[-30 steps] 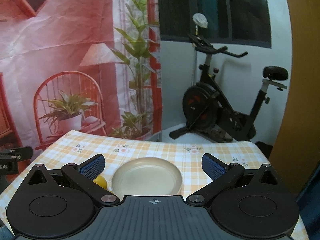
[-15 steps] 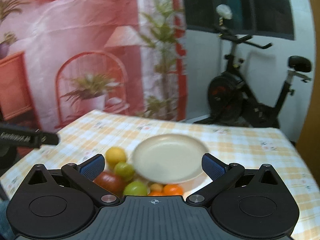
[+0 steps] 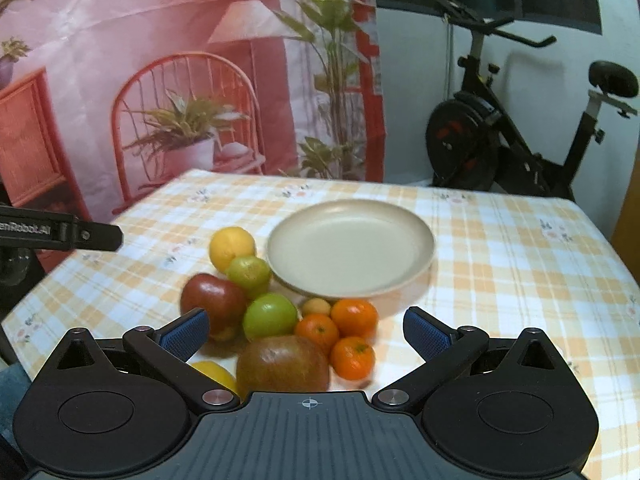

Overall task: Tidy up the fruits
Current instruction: 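Lift both grippers and move the left gripper toward the red apple, then close the left gripper around the large red apple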

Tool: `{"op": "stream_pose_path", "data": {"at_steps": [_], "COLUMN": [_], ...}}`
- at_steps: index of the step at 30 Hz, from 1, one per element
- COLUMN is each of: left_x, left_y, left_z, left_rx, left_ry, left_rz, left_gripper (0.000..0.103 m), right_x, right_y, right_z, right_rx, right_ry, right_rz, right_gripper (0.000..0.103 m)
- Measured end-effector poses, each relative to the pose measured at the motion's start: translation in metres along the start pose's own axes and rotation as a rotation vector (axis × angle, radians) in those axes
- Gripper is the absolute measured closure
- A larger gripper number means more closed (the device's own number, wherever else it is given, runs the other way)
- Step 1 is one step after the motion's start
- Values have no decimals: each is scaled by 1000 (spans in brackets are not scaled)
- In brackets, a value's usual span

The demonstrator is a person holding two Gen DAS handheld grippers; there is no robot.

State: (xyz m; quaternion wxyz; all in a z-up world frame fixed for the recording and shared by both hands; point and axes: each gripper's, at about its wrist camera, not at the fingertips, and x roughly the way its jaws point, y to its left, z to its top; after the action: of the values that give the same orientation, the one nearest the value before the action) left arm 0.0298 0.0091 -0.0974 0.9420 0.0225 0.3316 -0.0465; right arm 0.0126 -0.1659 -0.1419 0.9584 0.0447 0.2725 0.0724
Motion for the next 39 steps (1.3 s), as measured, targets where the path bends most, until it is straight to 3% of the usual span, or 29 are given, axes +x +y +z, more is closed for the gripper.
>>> {"op": "stream_pose_path", "data": {"at_steps": [3, 5, 18, 23, 26, 39], "left_x": [0, 0, 7, 10, 13, 38], "left_y": [-3, -5, -2, -2, -1, -23], "left_z": [-2, -3, -7, -9, -9, -12], "left_rx": [3, 1, -40, -56, -78, -64], "left_ry": [-4, -7, 17, 39, 65, 190], "left_rz": [-14, -24, -69, -97, -129, -337], "left_gripper": [19, 19, 22, 24, 26, 41], "right_x": [6, 9, 27, 35, 35, 6], "right_y": [-5, -10, -10, -11, -12, -18], "right_z": [-3, -5, -3, -2, -3, -18], "right_rx": [-4, 0, -1, 4, 12, -13], "right_ry": [43, 56, 144, 159, 169, 210], "right_rz": [-32, -21, 136, 164, 187, 205], "right_gripper": [13, 16, 42, 43, 50, 51]}}
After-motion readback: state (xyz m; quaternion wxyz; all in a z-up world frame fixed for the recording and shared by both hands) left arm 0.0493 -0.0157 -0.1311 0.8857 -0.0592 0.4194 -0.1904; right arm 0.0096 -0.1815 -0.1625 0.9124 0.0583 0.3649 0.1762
